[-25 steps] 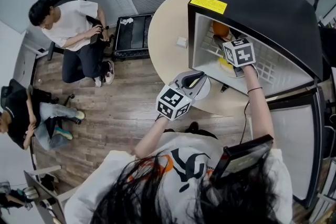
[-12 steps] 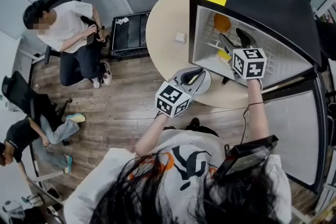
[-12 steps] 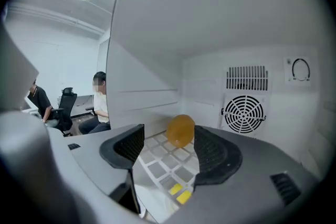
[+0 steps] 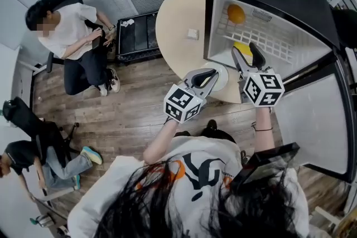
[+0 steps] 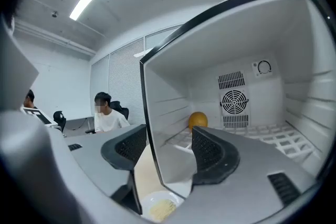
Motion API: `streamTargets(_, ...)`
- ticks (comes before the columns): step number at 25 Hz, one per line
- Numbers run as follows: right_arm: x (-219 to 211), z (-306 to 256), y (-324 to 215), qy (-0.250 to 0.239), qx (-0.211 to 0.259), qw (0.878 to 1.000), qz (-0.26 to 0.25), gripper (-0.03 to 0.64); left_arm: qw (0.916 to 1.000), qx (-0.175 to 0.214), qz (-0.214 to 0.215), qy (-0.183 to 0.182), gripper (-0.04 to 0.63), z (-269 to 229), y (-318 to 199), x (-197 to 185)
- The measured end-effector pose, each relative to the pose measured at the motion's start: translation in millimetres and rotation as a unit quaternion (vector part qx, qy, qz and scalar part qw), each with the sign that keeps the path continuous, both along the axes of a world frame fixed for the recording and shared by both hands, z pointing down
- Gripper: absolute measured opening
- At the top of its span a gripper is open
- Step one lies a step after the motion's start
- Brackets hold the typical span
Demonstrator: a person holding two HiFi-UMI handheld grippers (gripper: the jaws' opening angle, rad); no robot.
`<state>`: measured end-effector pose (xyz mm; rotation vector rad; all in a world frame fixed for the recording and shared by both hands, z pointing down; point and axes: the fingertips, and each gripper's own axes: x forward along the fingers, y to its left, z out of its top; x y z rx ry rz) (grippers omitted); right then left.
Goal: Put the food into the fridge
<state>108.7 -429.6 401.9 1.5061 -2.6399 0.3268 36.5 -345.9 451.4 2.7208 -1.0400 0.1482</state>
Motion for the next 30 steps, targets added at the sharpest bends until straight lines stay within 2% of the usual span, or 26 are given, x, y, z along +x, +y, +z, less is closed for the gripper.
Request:
streamTargets(15, -46.2, 36.3, 137.1, -0.073, -0.040, 0.995, 0.063, 0.136, 0.9991, 0.011, 0.040, -0.003, 0.023, -3.3, 101.6, -42.9)
streamTargets(22, -44.5, 56.2, 196.7, -0.072, -0.065, 0.990, 0.105, 0.097, 0.9962, -0.004, 0.087, -0.009, 0.023, 11.7, 155.7, -43.4)
streamTargets(25, -41.4, 60.8, 213.3, -0.073, -0.074, 0.988, 0.118, 0.087, 0.9956, -0.008, 0.093, -0.005, 0.023, 13.4, 168.8, -44.0)
streamTargets(30, -41.7, 59.8, 228.6, -0.058, -0.077, 0.989, 0.113, 0.086, 0.9956, -0.001, 0.094, 0.001, 0.023, 9.0, 181.1, -45.0)
